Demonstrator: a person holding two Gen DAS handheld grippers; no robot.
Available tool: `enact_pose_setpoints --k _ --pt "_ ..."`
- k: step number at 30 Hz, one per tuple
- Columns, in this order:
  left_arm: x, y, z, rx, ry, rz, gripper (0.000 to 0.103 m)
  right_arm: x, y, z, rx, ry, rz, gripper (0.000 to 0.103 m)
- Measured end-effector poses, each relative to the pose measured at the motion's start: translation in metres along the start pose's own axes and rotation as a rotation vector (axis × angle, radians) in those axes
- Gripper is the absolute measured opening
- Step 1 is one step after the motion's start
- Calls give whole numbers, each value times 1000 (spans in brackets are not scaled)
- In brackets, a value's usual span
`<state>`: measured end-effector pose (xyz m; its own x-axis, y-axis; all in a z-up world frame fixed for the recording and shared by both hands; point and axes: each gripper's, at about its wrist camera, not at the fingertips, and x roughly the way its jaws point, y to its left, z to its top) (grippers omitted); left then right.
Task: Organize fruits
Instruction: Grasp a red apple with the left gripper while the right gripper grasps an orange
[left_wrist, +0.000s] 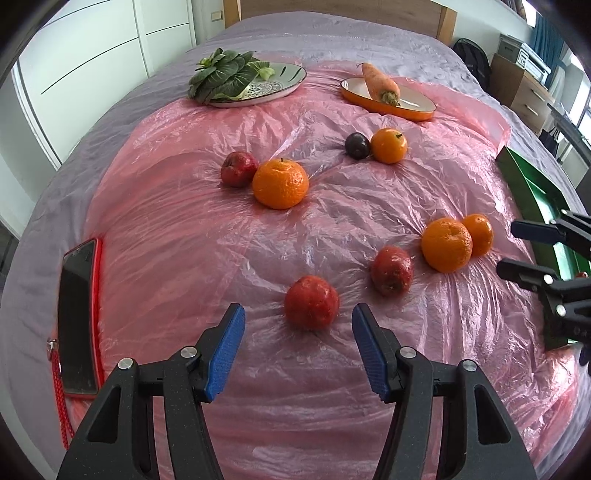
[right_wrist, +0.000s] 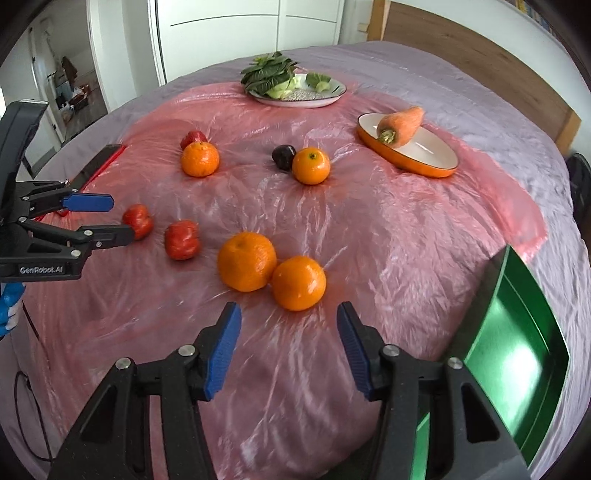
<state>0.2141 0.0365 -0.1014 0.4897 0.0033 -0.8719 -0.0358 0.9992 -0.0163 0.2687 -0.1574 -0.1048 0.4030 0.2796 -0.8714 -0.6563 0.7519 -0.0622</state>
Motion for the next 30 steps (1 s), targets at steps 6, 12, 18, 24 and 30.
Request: enact_pose_setpoints --k 6,12,18,24,30 --pt "9 -4 3 10 8 4 47 14 -7 9 -69 28 55 91" --pt "18 -4 4 6 23 -3 35 24 -3 18 -169 54 93 83" --pt "22 -4 4 6 23 -26 29 34 -7 20 -216 81 77 64" --pt "27 -2 4 -5 31 -34 29 43 -5 22 -254 87 65 64" --pt "31 -3 4 2 39 -29 29 48 -4 23 -269 88 61 64"
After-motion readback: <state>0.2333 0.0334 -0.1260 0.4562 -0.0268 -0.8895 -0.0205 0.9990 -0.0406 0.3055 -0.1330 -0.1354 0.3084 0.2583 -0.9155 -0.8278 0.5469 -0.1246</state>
